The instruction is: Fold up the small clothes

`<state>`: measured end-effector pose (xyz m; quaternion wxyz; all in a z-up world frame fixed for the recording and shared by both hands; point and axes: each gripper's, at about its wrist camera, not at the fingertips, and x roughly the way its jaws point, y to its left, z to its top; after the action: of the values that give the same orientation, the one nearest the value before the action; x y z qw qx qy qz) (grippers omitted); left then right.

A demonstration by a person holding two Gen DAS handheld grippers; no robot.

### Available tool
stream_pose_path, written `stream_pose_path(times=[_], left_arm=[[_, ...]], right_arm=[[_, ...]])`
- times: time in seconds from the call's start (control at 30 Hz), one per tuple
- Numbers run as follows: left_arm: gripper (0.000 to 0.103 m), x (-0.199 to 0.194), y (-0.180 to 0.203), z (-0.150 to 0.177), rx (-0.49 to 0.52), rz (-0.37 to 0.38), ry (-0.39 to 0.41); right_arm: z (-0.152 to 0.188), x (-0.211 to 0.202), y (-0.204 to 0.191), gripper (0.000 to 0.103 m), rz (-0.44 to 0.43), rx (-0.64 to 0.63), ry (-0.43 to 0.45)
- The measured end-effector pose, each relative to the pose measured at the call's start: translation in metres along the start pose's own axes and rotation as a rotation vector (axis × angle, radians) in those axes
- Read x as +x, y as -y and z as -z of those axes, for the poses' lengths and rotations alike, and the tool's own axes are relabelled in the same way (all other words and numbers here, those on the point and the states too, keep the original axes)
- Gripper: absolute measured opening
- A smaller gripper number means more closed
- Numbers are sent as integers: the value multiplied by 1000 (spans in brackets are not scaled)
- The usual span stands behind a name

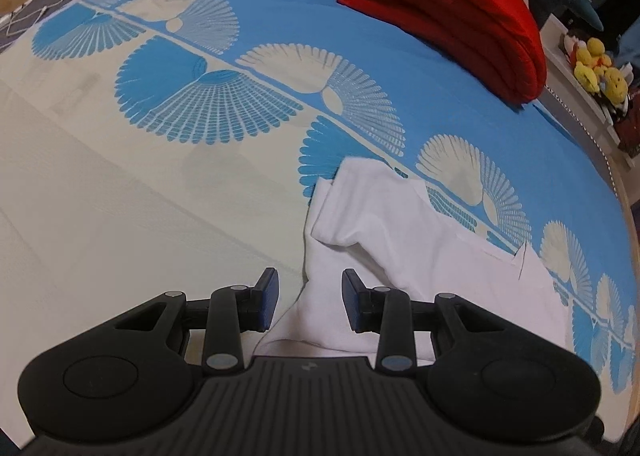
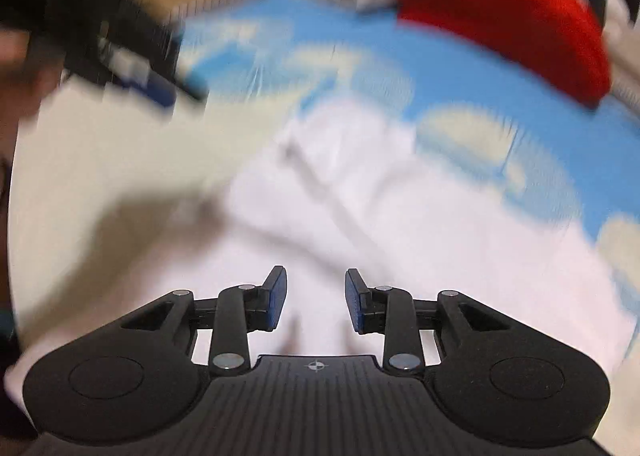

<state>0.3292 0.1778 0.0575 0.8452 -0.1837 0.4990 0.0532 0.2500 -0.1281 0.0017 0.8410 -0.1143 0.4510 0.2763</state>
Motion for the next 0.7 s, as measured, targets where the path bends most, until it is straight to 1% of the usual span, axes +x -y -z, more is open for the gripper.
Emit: stream_pose_path(times=[0.07, 0.17, 0.27, 0.37, 0.43, 0.5, 0.6, 0.67, 0.7], left_arm=[[39, -2, 0, -1, -7, 8, 3], [39, -2, 2, -2, -9, 16, 5], [39, 0, 6, -1, -5, 16, 0], [39, 2, 11, -1, 4, 14, 1], [39, 4, 15, -1, 17, 6, 2], [39, 9, 19, 1, 29, -7, -5], [39, 15, 26, 4, 59, -22, -11], [39, 18, 27, 4, 65, -22, -15], [39, 20, 26, 3, 53, -17, -17]], right_arm=[[1, -17, 9, 37, 52, 46, 0], [-1, -48, 33, 45, 113, 147, 46], [-8, -73, 55, 46, 181, 234, 106], [-9, -85, 67, 47, 256, 279, 174], [-8, -84, 74, 48, 290, 304, 215], [1, -74, 82, 48, 317, 328, 248], [11, -56, 96, 48, 344, 364, 215], [9, -53, 105, 48, 342, 395, 219], [7, -53, 110, 47, 345, 403, 230]])
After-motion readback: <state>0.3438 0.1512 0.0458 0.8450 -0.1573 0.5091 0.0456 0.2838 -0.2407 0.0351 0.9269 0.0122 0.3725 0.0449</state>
